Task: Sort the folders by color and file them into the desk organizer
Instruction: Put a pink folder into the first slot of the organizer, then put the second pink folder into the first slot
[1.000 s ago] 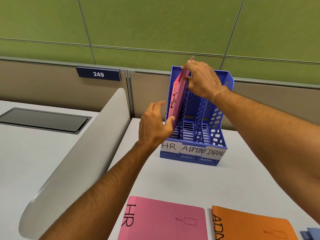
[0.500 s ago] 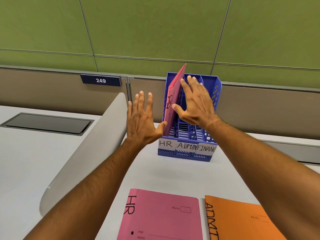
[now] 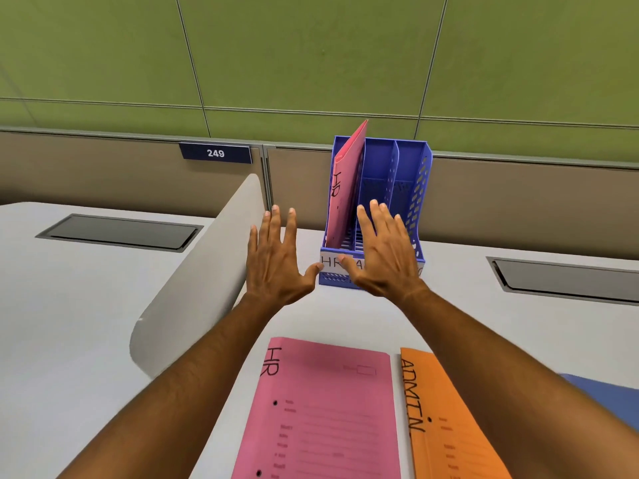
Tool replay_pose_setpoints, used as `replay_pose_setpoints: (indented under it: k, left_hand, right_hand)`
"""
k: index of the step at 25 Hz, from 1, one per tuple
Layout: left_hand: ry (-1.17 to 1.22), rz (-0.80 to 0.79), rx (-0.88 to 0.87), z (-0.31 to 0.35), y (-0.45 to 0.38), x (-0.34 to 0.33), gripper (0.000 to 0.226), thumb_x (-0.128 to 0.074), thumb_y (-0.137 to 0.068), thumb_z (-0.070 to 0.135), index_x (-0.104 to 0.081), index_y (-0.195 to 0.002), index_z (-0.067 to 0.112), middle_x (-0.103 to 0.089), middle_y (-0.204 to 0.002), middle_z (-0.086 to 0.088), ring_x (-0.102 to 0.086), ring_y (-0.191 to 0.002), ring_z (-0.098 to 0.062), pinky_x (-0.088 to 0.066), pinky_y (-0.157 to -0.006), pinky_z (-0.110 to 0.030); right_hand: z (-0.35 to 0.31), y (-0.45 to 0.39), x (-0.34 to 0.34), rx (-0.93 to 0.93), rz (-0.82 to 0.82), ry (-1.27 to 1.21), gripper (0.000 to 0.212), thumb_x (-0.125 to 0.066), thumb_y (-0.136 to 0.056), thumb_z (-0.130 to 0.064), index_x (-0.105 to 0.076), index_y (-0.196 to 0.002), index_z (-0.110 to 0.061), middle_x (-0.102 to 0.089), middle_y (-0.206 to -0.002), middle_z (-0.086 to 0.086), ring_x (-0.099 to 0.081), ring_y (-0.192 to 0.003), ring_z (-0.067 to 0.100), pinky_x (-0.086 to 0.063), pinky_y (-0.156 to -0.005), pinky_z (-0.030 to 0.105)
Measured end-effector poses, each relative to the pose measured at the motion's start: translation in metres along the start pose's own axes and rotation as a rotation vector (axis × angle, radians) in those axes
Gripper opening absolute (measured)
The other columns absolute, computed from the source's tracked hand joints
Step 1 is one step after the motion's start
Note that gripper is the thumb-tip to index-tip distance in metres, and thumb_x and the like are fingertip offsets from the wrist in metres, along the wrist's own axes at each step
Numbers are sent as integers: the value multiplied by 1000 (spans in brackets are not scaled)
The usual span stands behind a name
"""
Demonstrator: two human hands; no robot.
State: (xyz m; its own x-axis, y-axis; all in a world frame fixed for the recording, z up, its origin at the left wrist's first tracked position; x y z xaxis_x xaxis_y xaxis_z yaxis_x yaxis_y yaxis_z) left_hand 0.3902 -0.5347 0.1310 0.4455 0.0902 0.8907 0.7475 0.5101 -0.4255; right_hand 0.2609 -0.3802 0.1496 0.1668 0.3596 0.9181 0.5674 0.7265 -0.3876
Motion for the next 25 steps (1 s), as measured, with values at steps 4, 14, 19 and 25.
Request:
replay_pose_setpoints:
  k: [4,14,19,25]
  left_hand:
    - [-27,-82,14,-3,47,-11,105,-44,-76,72,3,-153,20,4,-162,-13,4,-149,-31,1,-119,-47]
    - [-8,-234,70,-6,157,-37,109,-49,-77,69,14,-151,20,9,-161,-14,8,-148,-30,-3,-120,-46]
    - [42,-364,154,-9,209,-54,110,-49,-76,70,14,-151,20,6,-161,-15,5,-149,-28,-11,-119,-41]
    - [3,-460,296,-17,239,-60,105,-48,-72,72,-7,-152,17,-31,-150,-17,-31,-136,-33,-34,-105,-45]
  right_hand:
    - [-10,43,-17,-22,-52,-44,96,-33,-80,-71,-6,-153,-15,-4,-162,14,-3,-149,31,-4,-122,49]
    - [-37,146,-62,-35,-188,-91,97,-30,-82,-73,1,-153,-15,2,-161,15,4,-150,29,-1,-122,50]
    - [-47,190,-83,-34,-272,-119,99,-30,-81,-73,7,-153,-16,8,-161,14,10,-149,27,2,-121,50]
    - [-55,221,-100,-34,-376,-178,99,-31,-81,-72,10,-152,-17,10,-161,13,11,-149,27,5,-122,47]
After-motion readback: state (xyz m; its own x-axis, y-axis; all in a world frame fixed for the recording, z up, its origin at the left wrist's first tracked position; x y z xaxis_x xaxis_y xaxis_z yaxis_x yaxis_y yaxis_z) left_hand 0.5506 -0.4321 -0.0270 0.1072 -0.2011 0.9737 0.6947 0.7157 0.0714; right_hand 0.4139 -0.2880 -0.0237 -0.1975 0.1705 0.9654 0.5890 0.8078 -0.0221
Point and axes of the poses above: each hand's wrist, its own y-axis away from the middle knuckle, its own x-axis out of the back of the hand, z = x × y, the point moved 1 cm from there along -y, towards the middle knuckle
